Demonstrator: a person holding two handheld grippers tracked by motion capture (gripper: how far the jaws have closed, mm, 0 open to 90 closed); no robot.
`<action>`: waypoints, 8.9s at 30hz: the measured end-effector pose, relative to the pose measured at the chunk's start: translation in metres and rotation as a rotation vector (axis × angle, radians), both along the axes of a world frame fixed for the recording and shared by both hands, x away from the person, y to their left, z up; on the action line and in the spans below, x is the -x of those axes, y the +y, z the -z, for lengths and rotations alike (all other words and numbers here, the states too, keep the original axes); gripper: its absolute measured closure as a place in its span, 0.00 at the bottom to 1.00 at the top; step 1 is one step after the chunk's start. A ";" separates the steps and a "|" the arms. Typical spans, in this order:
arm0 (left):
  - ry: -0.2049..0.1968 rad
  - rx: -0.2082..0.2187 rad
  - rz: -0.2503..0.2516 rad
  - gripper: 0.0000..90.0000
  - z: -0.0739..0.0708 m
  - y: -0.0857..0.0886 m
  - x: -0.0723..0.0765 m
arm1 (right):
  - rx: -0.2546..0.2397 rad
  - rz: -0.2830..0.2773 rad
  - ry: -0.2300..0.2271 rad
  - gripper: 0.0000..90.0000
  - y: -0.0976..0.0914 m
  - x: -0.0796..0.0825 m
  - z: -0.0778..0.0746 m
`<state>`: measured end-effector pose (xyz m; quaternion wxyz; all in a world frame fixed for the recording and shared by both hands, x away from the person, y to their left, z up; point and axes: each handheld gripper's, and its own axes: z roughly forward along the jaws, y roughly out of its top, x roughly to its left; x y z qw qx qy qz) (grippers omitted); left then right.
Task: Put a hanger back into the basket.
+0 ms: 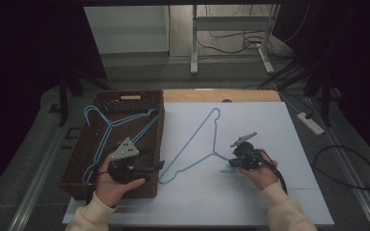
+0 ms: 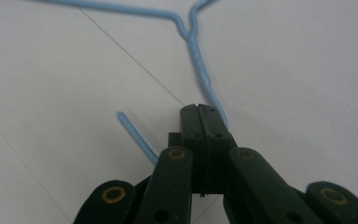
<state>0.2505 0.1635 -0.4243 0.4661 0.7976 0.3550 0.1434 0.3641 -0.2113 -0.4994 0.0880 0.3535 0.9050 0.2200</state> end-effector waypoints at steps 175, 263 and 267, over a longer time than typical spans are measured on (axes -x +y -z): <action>0.073 -0.274 0.213 0.96 0.071 -0.175 -0.051 | -0.474 0.206 -0.292 0.43 -0.095 0.028 -0.061; -0.069 0.049 -0.180 0.96 -0.049 0.097 -0.024 | -0.469 0.091 -0.327 0.40 -0.098 0.054 -0.024; -0.042 0.046 -0.198 0.96 -0.041 0.109 -0.027 | -0.469 0.092 -0.325 0.40 -0.098 0.053 -0.023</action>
